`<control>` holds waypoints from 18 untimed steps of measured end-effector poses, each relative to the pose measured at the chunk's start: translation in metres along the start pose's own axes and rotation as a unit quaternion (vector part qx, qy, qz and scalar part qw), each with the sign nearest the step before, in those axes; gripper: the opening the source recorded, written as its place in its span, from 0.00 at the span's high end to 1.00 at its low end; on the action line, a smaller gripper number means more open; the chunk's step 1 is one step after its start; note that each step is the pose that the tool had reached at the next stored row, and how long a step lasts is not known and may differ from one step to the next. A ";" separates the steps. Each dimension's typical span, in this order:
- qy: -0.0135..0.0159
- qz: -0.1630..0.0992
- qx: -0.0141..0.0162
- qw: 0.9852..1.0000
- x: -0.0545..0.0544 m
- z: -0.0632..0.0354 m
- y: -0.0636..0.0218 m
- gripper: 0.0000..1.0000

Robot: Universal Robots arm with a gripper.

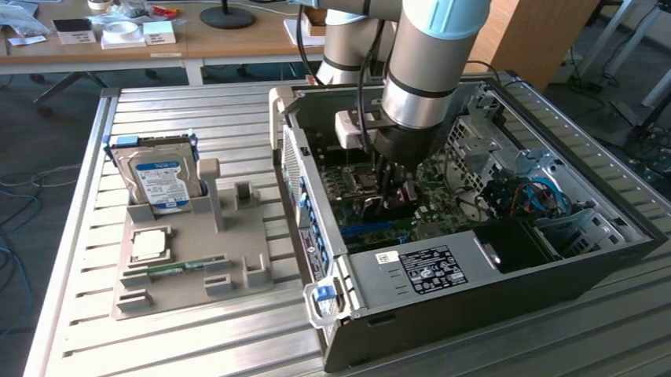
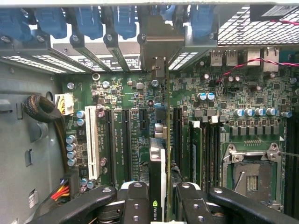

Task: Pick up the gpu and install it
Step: 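Insert the gpu into the slot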

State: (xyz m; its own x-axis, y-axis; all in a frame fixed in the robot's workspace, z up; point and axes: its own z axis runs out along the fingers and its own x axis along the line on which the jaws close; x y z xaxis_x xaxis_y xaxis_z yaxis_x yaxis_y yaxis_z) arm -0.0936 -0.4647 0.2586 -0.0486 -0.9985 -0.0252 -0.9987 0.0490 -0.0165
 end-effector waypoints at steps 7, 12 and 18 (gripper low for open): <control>0.000 0.000 0.000 1.000 0.000 0.0016 0.0001 0.73; 0.000 0.000 0.000 1.000 0.000 0.0036 0.0006 0.73; 0.000 0.000 0.000 1.000 0.000 0.0044 0.0006 0.73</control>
State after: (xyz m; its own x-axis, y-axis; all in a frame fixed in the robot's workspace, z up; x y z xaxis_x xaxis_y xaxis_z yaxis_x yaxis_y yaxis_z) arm -0.0942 -0.4646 0.2542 -0.0485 -0.9985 -0.0255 -0.9987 0.0490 -0.0167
